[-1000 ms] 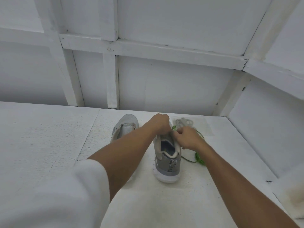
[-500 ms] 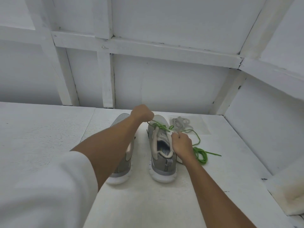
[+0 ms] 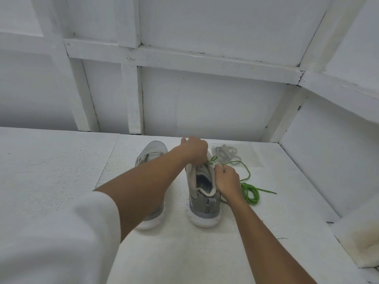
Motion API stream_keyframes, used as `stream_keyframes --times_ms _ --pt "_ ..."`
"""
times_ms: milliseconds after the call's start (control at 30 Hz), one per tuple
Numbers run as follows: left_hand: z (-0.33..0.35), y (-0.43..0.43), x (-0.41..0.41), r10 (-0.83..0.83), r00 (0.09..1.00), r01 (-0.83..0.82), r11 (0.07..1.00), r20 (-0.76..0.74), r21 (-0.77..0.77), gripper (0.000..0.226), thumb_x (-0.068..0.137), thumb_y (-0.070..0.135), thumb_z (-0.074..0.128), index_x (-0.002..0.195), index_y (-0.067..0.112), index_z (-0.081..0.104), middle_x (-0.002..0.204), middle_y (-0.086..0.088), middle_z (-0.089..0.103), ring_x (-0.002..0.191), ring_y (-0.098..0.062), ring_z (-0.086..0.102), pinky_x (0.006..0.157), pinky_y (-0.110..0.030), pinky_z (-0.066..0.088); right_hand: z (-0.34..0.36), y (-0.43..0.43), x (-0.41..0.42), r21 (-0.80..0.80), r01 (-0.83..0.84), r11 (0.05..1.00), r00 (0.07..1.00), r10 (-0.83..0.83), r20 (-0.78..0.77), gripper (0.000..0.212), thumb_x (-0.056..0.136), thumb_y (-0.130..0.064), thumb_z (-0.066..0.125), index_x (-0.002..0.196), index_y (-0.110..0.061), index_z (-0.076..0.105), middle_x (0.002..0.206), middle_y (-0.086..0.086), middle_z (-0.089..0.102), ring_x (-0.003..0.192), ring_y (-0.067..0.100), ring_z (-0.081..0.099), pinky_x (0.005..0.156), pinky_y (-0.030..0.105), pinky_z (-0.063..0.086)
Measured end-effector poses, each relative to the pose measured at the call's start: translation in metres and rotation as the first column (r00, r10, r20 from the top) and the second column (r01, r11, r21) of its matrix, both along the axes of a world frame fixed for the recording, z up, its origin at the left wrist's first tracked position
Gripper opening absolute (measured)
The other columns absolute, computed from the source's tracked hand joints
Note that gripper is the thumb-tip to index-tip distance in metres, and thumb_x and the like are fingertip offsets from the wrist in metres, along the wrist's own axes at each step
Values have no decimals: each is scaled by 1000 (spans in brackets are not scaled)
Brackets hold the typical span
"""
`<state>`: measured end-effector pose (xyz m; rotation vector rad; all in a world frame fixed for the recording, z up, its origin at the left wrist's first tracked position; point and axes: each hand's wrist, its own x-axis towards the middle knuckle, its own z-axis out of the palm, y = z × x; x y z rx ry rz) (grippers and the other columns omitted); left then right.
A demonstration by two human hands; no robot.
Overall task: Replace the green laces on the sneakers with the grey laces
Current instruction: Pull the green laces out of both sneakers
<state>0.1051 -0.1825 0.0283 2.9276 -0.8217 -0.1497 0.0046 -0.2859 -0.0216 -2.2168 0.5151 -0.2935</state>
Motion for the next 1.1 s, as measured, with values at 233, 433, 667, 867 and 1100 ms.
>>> stream_keyframes --times_ms 233,433,667,867,1100 --pt "-10 -12 -7 -60 997 58 996 40 63 21 92 28 52 103 18 67 110 -4 61 112 -26 46 98 -42 34 -1 0 1 0 7 1000 1000 -7 3 32 96 -21 39 68 -6 45 67 5 49 61 15 40 52 28 28" --pt "28 15 12 114 950 -118 993 290 -5 27 88 22 47 110 14 61 113 -8 61 110 -27 50 94 -42 34 0 0 -1 16 5 1000 1000 -5 20 33 96 -19 39 65 -9 42 66 3 48 61 16 40 54 28 29" --pt "42 30 24 311 923 -303 950 228 -70 49 91 32 51 134 11 42 130 -13 47 120 -34 43 100 -45 33 -1 0 0 31 11 999 1000 -11 3 34 96 -21 38 64 -12 41 68 3 50 61 13 41 53 28 30" --pt "6 -8 -4 -69 995 67 997 77 35 27 88 35 56 109 23 68 120 -5 55 124 -28 37 101 -43 34 -1 0 0 16 13 1000 1000 -13 4 33 96 -21 38 66 -8 45 69 5 52 63 16 42 53 31 29" --pt "5 -3 0 -104 977 71 982 187 173 15 90 17 46 97 12 58 114 -7 58 119 -25 41 98 -42 32 0 1 -1 36 12 999 1000 -13 12 32 96 -20 38 66 -9 42 66 4 48 59 13 39 53 29 29"
